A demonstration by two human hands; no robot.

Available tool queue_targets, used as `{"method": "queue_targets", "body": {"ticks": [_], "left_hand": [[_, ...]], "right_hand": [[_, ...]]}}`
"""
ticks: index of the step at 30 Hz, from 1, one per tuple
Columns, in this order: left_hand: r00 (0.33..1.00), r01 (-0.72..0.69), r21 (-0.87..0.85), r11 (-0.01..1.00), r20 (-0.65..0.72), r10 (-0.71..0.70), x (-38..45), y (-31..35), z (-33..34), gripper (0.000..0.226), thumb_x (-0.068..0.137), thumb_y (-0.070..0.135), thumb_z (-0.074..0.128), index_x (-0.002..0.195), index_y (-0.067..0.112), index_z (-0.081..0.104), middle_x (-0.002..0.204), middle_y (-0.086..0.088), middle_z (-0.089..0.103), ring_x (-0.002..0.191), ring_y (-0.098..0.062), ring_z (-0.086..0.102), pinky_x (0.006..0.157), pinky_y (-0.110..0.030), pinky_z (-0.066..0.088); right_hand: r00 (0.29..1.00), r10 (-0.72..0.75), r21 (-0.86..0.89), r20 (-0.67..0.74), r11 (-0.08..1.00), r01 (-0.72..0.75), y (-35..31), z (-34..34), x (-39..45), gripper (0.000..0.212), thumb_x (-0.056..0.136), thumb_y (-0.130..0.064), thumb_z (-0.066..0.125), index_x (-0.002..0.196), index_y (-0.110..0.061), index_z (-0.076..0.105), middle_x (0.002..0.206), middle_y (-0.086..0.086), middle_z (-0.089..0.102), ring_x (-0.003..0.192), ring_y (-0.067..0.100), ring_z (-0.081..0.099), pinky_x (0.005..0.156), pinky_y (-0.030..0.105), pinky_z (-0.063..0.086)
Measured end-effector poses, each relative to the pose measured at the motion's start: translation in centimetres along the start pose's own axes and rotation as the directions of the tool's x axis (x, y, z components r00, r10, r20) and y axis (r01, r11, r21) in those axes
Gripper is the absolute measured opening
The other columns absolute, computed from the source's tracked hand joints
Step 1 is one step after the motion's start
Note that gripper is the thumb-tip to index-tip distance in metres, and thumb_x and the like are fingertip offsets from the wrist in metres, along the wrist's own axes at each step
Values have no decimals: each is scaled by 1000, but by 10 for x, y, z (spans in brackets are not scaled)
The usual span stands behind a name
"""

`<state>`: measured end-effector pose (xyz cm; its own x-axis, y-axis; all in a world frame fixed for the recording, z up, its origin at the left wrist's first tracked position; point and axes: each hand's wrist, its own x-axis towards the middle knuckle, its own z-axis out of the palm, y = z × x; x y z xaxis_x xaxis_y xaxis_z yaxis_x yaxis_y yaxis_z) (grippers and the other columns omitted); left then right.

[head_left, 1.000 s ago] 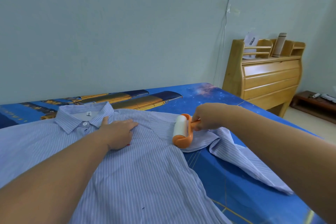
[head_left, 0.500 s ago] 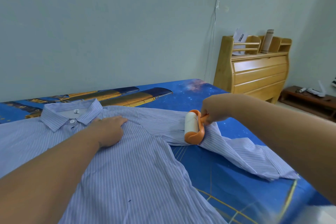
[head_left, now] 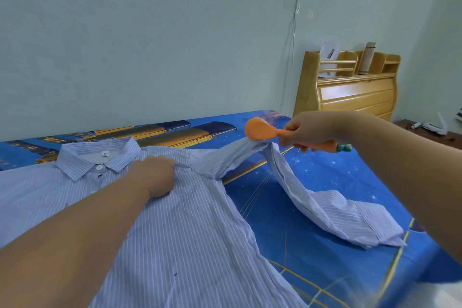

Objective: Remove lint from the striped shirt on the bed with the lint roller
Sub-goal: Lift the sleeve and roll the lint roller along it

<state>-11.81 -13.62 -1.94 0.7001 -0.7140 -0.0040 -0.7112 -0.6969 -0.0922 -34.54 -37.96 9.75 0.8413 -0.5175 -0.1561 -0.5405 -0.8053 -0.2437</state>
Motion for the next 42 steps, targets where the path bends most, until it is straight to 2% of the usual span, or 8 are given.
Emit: {"method": "queue_targets", "body": {"ticks": [7,14,20,26,28,33,39,42], "left_hand": [[999,0,-43,999,33,2,6,8,3,41,92,26,40,133,25,47,130,-3,52,115,-24,53,95,-43,47],[980,27,-131,991,-191,-52,3,27,0,31,84,15,50,114,22,57,117,-3,57,106,-25,56,84,-42,50],[938,-237,-383,893,-331,107,11,76,-14,28,97,22,43,118,23,61,126,-1,56,115,-22,52,95,-43,45],[911,-408,-519,751,-279,303,0,131,-16,13,95,16,41,95,23,53,103,-1,55,92,-20,52,84,-37,45],[856,-493,-462,737,-407,317,-9,140,-20,11,93,15,42,90,19,53,95,-1,55,87,-20,50,79,-40,46],[394,-879,-15,476,-584,710,-49,169,-26,14,87,26,56,88,15,64,88,-1,62,80,-20,56,70,-33,46],[351,-908,101,406,-346,870,-62,205,-24,34,89,42,53,116,24,61,115,3,58,95,-20,59,76,-37,48],[414,-859,162,485,-338,845,-66,213,-23,28,93,37,42,112,27,61,114,5,57,93,-23,59,71,-38,49]], "right_hand": [[990,30,334,-139,942,19,12,-17,-11,13,86,-33,63,86,-21,66,71,3,65,60,14,61,51,26,50],[998,33,184,-49,983,-24,27,6,-14,12,83,-17,68,89,-19,58,82,8,64,65,16,59,63,32,53],[990,121,75,79,989,-127,53,37,-18,31,77,-19,75,94,-24,49,89,6,68,65,13,63,65,32,55],[974,147,-27,173,989,-145,74,59,-30,55,69,-35,81,103,-32,38,87,-20,50,76,2,54,65,24,42],[972,146,-6,182,989,-148,75,61,-31,54,69,-36,81,104,-32,40,90,-18,51,80,5,54,71,28,44],[970,160,-26,185,987,-158,74,55,-40,50,75,-29,77,106,-31,37,87,-16,48,72,6,52,70,30,43],[959,196,-69,203,980,-185,80,53,-50,45,79,-21,73,110,-30,42,93,-8,54,78,10,54,67,29,44],[969,200,-104,142,977,-187,86,53,-51,42,80,-15,69,109,-29,42,94,-6,55,77,11,54,70,31,43]]}}
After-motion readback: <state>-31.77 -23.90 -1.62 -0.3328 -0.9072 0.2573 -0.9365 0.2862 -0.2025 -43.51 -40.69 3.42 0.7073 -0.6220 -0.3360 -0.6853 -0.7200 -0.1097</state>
